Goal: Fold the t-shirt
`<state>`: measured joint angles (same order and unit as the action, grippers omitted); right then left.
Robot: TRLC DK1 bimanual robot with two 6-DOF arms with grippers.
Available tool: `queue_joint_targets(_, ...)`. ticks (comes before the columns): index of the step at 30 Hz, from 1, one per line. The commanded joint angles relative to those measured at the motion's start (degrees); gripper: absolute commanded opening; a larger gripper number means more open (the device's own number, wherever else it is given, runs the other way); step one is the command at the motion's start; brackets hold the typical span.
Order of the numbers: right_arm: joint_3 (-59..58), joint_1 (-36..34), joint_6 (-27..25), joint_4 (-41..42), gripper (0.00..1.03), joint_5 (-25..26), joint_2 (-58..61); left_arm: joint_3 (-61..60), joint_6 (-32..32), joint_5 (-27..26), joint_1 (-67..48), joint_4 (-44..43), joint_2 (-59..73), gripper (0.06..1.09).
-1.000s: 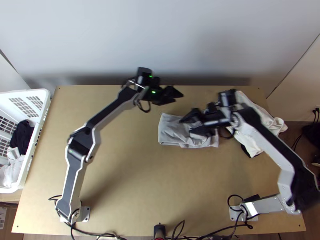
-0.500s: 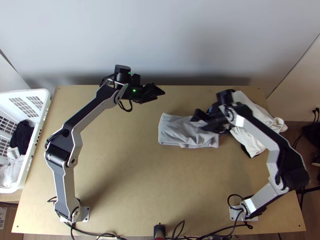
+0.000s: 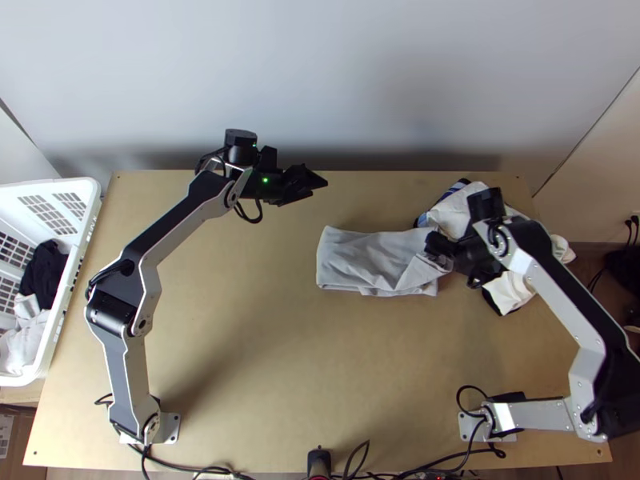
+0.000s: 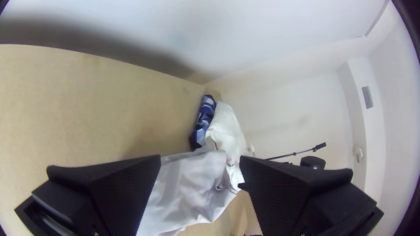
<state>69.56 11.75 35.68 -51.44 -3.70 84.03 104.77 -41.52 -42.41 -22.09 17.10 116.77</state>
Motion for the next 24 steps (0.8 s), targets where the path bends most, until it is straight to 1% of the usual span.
queue_joint_targets(1, 8.6, 4.3, 4.7, -6.4, 0.98, 1.5, -2.4, -0.2, -0.1, 0.0, 0.0, -0.1, -0.4, 0.94)
queue_joint_targets(4, 12.7, 9.6, 5.3, -4.4, 0.98, 1.3, 0.8, 0.0, -0.1, 0.0, -0.1, -0.1, -0.5, 0.94)
queue_joint_targets(6, 15.5, 11.8, 6.2, -2.8, 0.98, 0.5, 4.2, 0.2, -0.5, 0.0, -0.4, -0.2, -0.5, 0.94)
queue_joint_targets(7, 17.4, 12.9, 7.6, -2.8, 0.98, -1.3, 6.5, 0.2, -0.7, 0.0, -0.6, -0.4, -0.6, 0.94)
queue_joint_targets(9, 20.0, 13.1, 9.4, -2.3, 0.98, -6.4, 10.5, 0.2, -0.8, 0.1, -0.7, -0.4, -0.8, 0.94)
queue_joint_targets(11, 21.3, 13.0, 10.9, -0.9, 0.98, -10.1, 14.2, 0.1, -0.8, 0.4, -0.6, -0.4, -0.8, 0.94)
queue_joint_targets(14, 22.3, 12.9, 11.4, 0.9, 0.98, -12.6, 19.2, -0.3, -0.6, 0.6, -0.1, -0.3, -0.8, 0.94)
queue_joint_targets(16, 22.3, 12.6, 11.6, 0.6, 0.98, -13.5, 21.6, -0.4, -0.5, 0.7, 0.1, -0.3, -0.9, 0.94)
queue_joint_targets(18, 21.7, 11.4, 11.7, -3.9, 0.98, -13.4, 22.6, -0.4, -0.5, 0.7, 0.5, -0.3, -1.2, 0.94)
queue_joint_targets(21, 20.4, 8.6, 9.3, -17.4, 0.98, -13.4, 20.1, -0.4, -0.5, 0.6, 1.0, -0.4, -1.6, 0.94)
queue_joint_targets(22, 18.3, 7.2, 8.4, -19.8, 0.98, -13.4, 17.7, -0.4, -0.5, 0.6, 1.3, -0.4, -1.6, 0.94)
queue_joint_targets(24, 13.1, 4.1, 7.9, -21.3, 0.98, -13.4, 12.8, -0.4, -0.4, 0.6, 1.6, -0.4, -1.6, 0.94)
